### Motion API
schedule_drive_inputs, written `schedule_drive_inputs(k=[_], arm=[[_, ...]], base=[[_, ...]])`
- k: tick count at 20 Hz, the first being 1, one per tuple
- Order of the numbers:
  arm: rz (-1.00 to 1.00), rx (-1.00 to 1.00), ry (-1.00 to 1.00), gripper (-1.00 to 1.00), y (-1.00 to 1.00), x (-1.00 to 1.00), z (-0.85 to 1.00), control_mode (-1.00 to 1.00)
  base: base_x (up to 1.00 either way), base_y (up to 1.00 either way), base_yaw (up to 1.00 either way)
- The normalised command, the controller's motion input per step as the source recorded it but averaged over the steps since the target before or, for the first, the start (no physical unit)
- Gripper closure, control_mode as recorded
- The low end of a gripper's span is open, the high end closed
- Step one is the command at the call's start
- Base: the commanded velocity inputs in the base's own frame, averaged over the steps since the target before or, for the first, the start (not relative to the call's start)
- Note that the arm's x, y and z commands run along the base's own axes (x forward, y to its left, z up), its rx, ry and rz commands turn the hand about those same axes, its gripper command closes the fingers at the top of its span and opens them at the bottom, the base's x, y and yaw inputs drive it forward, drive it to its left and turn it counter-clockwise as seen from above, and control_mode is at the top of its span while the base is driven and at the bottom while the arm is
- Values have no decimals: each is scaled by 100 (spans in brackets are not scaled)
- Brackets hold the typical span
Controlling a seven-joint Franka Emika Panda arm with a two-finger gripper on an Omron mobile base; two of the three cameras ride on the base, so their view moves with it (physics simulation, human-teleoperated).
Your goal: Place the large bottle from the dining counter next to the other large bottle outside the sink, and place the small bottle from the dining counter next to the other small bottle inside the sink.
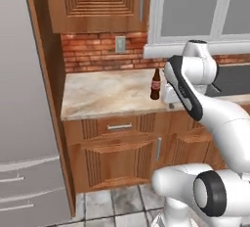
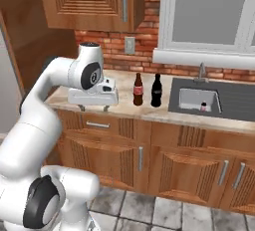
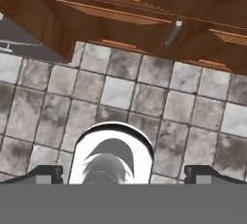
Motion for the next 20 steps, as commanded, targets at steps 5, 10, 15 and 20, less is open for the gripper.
schedule_drive_inputs(k=[5,10,15,20], arm=[[0,0,0,-100,0,0,0,100],[0,0,0,-100,0,0,0,100],[0,0,0,-100,0,0,0,100],[0,0,0,-100,0,0,0,100]], base=[[-42,0,70],[-12,0,76],[0,0,77],[0,-6,77]])
